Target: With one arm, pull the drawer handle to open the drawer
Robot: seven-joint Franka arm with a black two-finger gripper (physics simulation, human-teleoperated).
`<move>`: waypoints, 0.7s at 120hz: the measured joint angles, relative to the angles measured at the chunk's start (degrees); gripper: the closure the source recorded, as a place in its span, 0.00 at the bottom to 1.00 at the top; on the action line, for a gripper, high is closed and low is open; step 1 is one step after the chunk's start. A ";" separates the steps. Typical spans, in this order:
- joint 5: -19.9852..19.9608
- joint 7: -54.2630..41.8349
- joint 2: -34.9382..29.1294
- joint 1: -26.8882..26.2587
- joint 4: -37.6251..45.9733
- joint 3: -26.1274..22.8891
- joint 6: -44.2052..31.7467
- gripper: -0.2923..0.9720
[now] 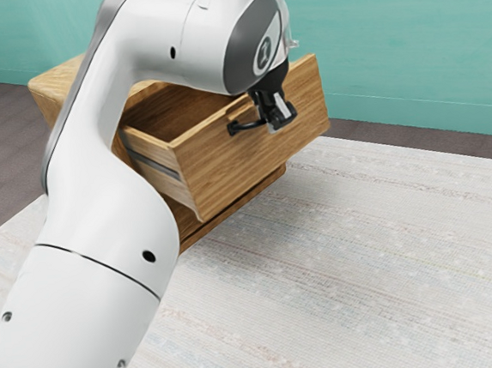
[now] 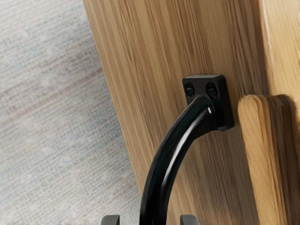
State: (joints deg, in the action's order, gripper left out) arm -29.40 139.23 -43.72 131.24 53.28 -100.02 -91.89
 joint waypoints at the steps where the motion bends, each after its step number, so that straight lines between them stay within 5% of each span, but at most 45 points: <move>1: 0.00 0.02 0.00 -0.03 0.00 0.00 0.00 0.70; 58: 0.03 1.66 -0.18 -3.03 -0.03 1.26 0.02 0.69; 84: 0.84 0.92 0.44 -8.12 -6.54 1.02 -3.63 0.46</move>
State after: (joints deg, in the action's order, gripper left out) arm -28.57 140.14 -43.29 123.12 46.74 -99.00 -95.52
